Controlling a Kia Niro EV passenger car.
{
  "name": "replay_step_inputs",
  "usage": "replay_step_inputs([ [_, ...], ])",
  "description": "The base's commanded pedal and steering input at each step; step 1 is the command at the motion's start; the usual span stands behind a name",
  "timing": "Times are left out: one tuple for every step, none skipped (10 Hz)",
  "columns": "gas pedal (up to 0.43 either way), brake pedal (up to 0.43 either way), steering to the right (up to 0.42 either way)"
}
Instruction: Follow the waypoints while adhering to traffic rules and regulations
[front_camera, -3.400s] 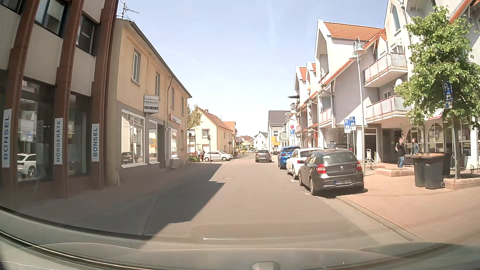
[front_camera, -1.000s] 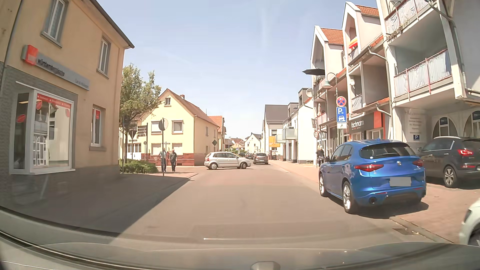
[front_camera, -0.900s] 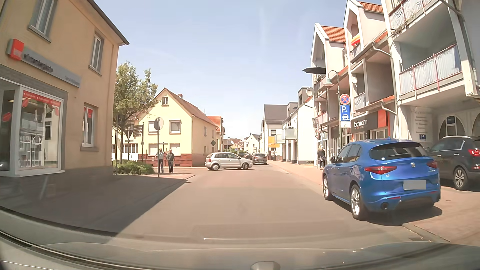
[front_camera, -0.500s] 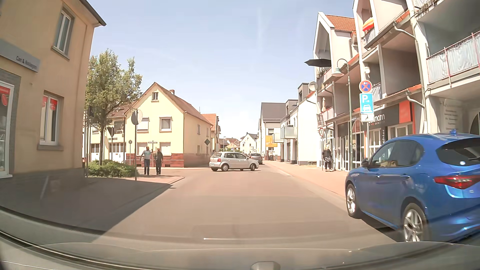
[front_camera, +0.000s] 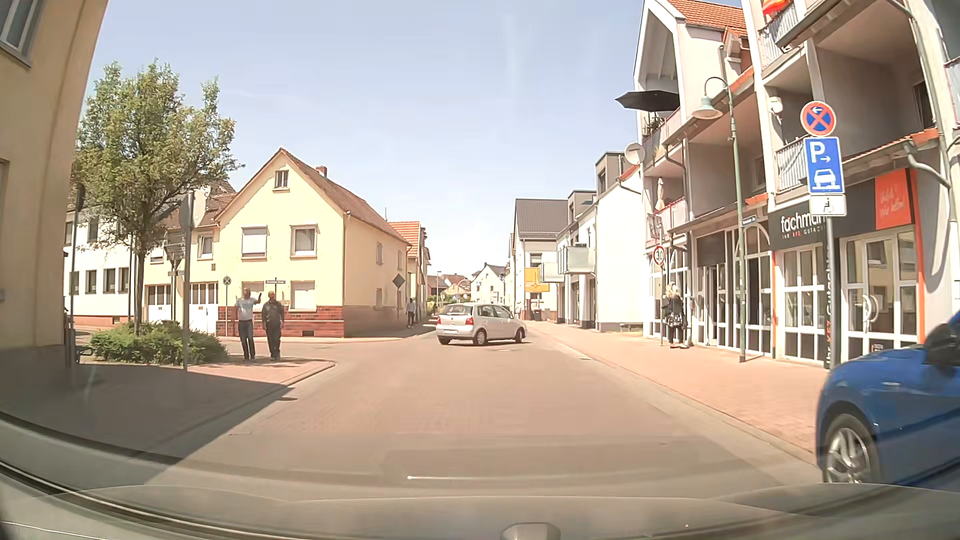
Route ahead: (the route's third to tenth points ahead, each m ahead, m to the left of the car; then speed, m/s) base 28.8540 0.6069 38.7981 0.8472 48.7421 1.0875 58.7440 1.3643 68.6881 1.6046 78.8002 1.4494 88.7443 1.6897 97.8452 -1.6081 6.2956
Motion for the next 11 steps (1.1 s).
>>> replay_step_inputs([
  [0.0, 0.0, 0.019],
  [0.0, 0.0, 0.019],
  [0.0, 0.0, 0.019],
  [0.0, 0.0, 0.019],
  [0.0, 0.0, 0.018],
  [0.0, 0.0, 0.018],
  [0.0, 0.0, 0.017],
  [0.0, 0.0, 0.017],
  [0.0, 0.0, 0.015],
  [0.0, 0.0, 0.013],
  [0.0, 0.0, 0.01],
])
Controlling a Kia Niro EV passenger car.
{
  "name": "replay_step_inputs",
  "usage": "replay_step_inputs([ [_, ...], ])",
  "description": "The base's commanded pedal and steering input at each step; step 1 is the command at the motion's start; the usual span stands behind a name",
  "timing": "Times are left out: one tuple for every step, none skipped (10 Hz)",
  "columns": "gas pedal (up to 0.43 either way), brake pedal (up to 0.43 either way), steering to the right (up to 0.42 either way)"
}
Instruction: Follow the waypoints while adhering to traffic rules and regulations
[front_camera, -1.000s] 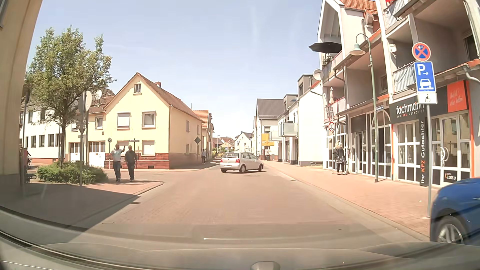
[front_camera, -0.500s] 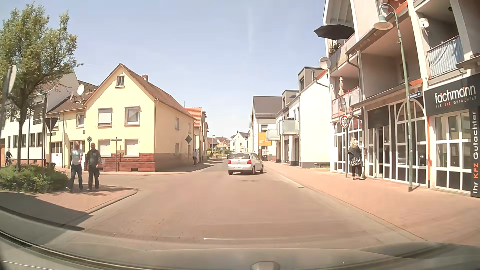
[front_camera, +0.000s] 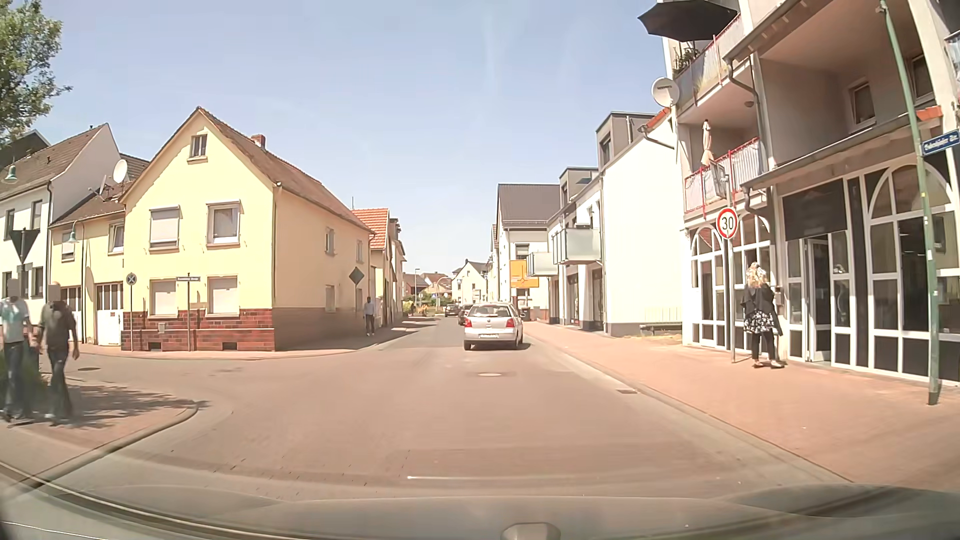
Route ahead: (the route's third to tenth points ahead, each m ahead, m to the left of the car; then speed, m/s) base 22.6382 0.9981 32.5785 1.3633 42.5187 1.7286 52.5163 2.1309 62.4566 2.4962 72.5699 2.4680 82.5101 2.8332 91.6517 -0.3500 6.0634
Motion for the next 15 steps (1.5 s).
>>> replay_step_inputs([
  [0.0, 0.0, 0.01],
  [0.0, 0.0, 0.01],
  [0.0, 0.0, 0.009],
  [0.0, 0.0, 0.006],
  [0.0, 0.0, 0.0],
  [0.0, 0.0, -0.001],
  [0.0, 0.0, 0.0],
  [0.0, 0.0, 0.0],
  [0.0, 0.0, 0.0],
  [0.0, 0.0, -0.001],
  [0.0, 0.0, -0.002],
  [0.0, 0.0, -0.002],
  [0.0, 0.0, 0.0],
  [0.0, 0.0, 0.003],
  [0.0, 0.0, 0.003],
])
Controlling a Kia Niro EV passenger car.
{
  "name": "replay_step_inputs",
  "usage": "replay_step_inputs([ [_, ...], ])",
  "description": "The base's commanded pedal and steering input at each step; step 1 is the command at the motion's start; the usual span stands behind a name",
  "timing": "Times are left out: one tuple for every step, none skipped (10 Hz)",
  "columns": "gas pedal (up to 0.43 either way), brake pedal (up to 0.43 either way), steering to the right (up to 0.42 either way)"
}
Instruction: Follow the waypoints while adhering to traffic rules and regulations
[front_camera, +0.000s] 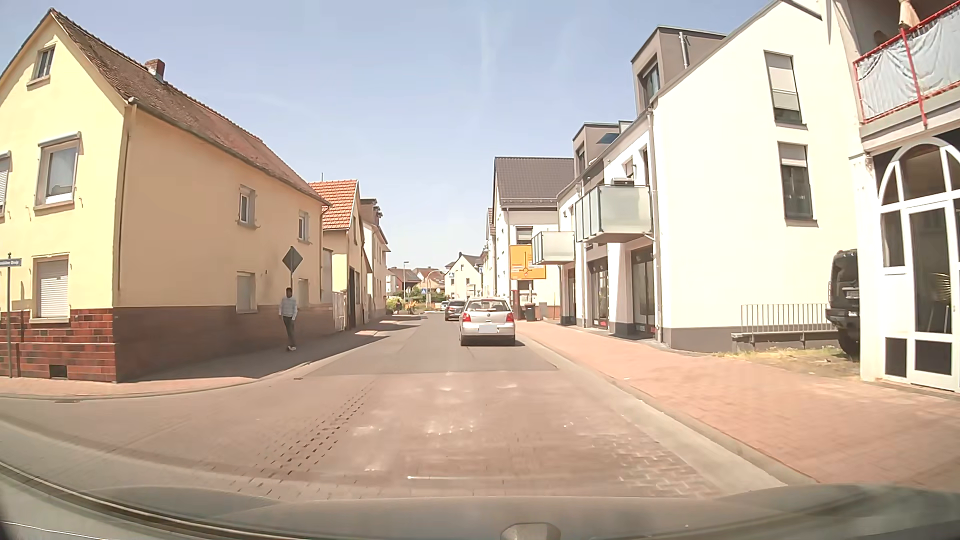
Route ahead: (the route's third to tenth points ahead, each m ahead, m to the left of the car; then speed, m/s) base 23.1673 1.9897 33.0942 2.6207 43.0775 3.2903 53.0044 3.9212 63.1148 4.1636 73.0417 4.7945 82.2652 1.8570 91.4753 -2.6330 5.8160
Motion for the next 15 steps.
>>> replay_step_inputs([
  [0.0, 0.0, 0.002],
  [0.0, 0.0, 0.001],
  [0.0, 0.0, 0.001],
  [0.0, 0.0, 0.0],
  [0.0, 0.0, 0.0],
  [0.0, 0.0, 0.0],
  [0.0, 0.0, 0.0],
  [0.0, 0.0, -0.002],
  [0.0, 0.0, -0.003],
  [0.0, 0.0, -0.006],
  [0.0, 0.0, -0.006],
  [0.0, 0.0, -0.006],
  [0.0, 0.0, -0.008],
  [0.0, 0.0, -0.01],
  [0.0, 0.0, -0.011],
])
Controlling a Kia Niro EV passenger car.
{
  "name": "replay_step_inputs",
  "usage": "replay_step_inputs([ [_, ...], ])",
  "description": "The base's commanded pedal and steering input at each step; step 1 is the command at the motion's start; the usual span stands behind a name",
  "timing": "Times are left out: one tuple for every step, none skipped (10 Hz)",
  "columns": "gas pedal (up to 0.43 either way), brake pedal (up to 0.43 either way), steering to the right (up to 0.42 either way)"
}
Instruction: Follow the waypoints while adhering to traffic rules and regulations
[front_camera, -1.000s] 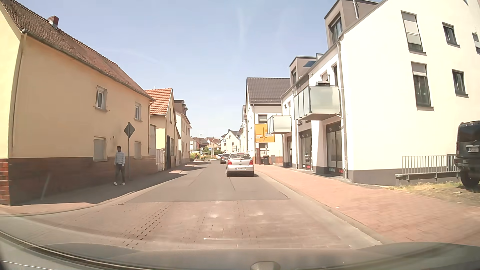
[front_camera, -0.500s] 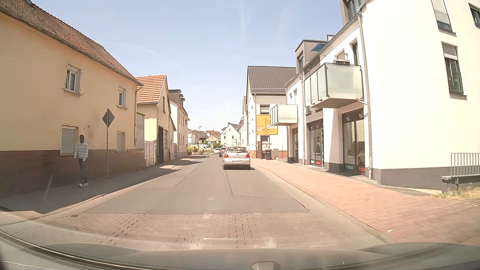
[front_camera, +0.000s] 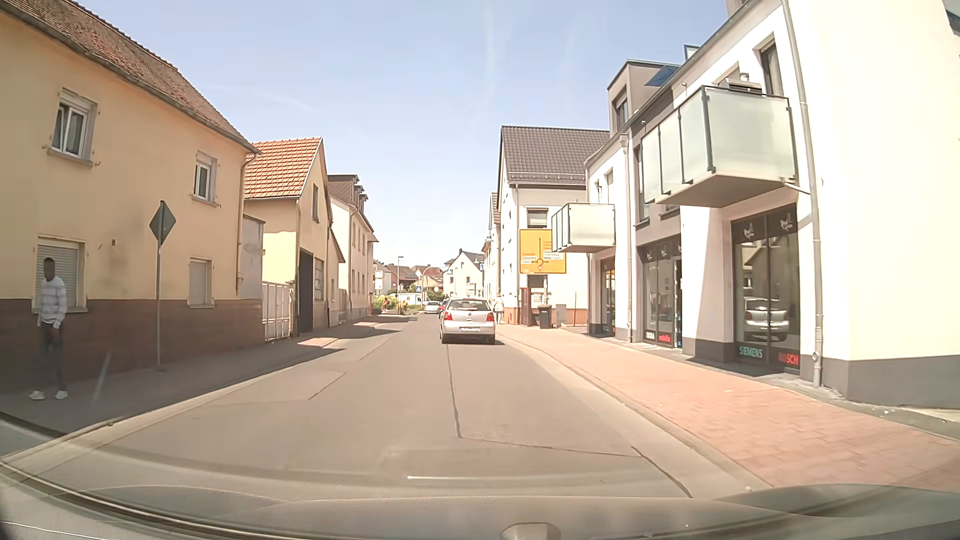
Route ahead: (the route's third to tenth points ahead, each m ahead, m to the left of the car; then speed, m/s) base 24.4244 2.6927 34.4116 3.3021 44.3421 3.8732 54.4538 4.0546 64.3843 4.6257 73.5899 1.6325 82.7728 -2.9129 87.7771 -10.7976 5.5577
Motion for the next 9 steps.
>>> replay_step_inputs([
  [0.0, 0.0, -0.011],
  [0.0, 0.0, -0.011],
  [0.0, 0.0, -0.011],
  [0.0, 0.0, -0.011],
  [0.0, 0.0, -0.011],
  [0.0, 0.0, -0.011],
  [0.0, 0.0, -0.012],
  [0.0, 0.0, -0.012],
  [0.0, 0.0, -0.012],
])
